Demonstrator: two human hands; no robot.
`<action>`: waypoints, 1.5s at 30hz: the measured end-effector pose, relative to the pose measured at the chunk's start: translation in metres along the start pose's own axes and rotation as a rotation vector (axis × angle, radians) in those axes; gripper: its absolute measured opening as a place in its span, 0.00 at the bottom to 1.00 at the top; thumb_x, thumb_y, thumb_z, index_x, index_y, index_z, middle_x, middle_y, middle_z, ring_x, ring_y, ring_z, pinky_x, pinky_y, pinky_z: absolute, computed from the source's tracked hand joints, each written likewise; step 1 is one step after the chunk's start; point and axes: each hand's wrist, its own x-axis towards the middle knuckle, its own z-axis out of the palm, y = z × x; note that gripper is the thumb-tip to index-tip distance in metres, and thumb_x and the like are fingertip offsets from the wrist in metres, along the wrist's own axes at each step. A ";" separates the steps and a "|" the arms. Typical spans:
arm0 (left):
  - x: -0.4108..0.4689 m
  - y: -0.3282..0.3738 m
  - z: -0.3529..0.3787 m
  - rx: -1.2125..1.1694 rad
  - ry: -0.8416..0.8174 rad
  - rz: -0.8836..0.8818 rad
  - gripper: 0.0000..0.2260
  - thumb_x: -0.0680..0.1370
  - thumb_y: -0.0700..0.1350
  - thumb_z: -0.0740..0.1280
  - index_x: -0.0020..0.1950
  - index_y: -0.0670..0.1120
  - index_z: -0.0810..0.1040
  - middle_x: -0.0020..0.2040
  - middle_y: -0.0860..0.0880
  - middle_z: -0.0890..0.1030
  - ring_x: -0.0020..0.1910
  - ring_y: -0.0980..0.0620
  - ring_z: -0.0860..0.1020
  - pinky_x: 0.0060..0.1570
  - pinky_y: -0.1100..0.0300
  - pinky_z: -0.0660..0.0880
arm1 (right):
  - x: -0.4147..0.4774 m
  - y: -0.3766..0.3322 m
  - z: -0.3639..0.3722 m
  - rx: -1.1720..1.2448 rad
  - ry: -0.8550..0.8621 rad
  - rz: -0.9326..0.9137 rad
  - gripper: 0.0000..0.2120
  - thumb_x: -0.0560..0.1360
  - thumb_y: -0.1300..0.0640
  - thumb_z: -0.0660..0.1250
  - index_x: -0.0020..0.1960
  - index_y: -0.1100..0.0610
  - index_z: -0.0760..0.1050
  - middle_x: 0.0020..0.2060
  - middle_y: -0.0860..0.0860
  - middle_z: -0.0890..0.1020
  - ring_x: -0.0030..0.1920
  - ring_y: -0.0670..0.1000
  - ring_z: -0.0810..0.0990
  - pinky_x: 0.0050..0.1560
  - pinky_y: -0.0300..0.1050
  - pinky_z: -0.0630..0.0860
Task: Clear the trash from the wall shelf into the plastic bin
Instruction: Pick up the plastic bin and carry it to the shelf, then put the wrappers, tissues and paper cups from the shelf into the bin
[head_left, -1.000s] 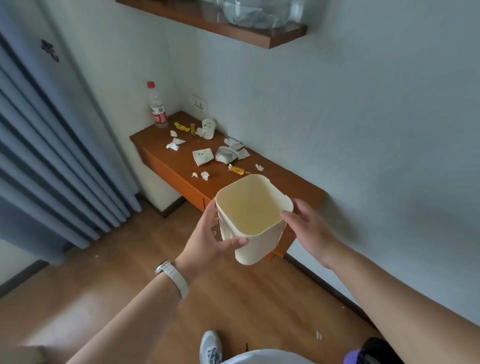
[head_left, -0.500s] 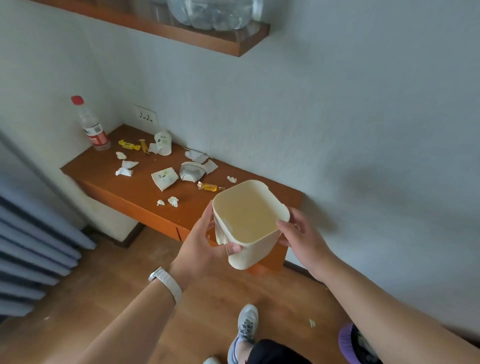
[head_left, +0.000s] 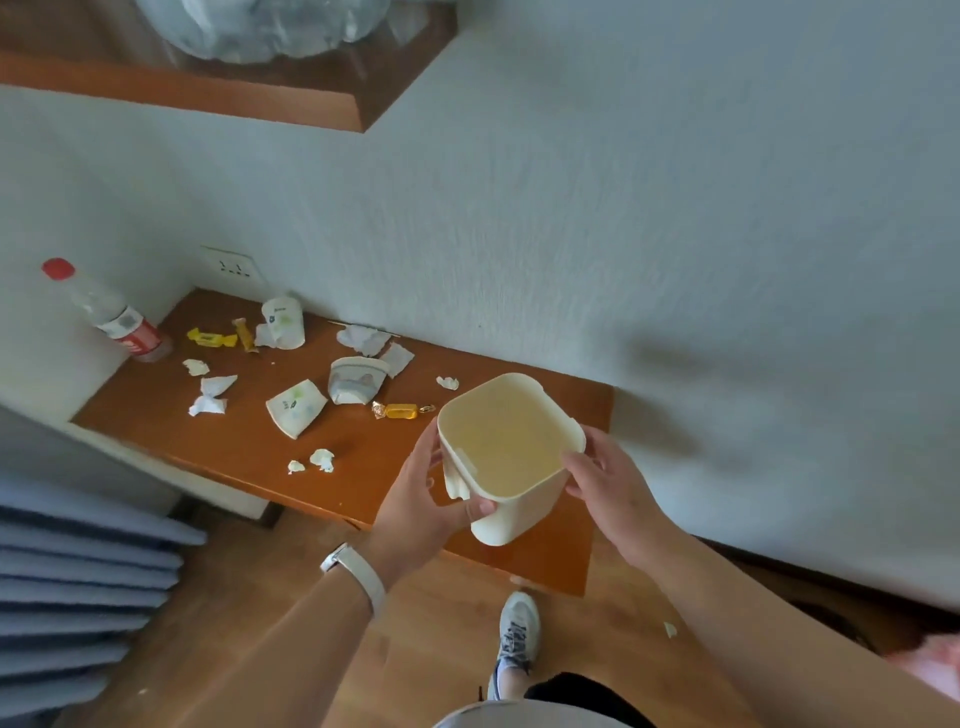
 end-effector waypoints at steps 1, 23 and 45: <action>0.009 0.001 0.002 0.002 -0.009 -0.008 0.46 0.60 0.68 0.77 0.71 0.72 0.53 0.66 0.71 0.67 0.67 0.63 0.67 0.66 0.57 0.63 | 0.006 0.001 -0.003 0.003 0.006 0.000 0.10 0.71 0.40 0.62 0.49 0.24 0.71 0.48 0.30 0.78 0.51 0.35 0.78 0.48 0.42 0.79; 0.136 0.037 0.029 0.252 -0.313 0.132 0.29 0.75 0.59 0.69 0.71 0.74 0.59 0.60 0.70 0.77 0.59 0.64 0.76 0.64 0.46 0.72 | 0.053 0.022 -0.026 0.082 0.342 -0.029 0.09 0.79 0.54 0.65 0.53 0.41 0.67 0.50 0.39 0.76 0.48 0.27 0.74 0.38 0.23 0.71; 0.190 -0.010 -0.007 0.208 -0.528 0.117 0.30 0.71 0.66 0.66 0.71 0.73 0.59 0.63 0.63 0.76 0.61 0.59 0.76 0.61 0.47 0.74 | 0.069 0.038 0.018 -0.131 0.483 0.146 0.17 0.74 0.35 0.61 0.61 0.32 0.62 0.57 0.31 0.74 0.58 0.35 0.74 0.54 0.39 0.75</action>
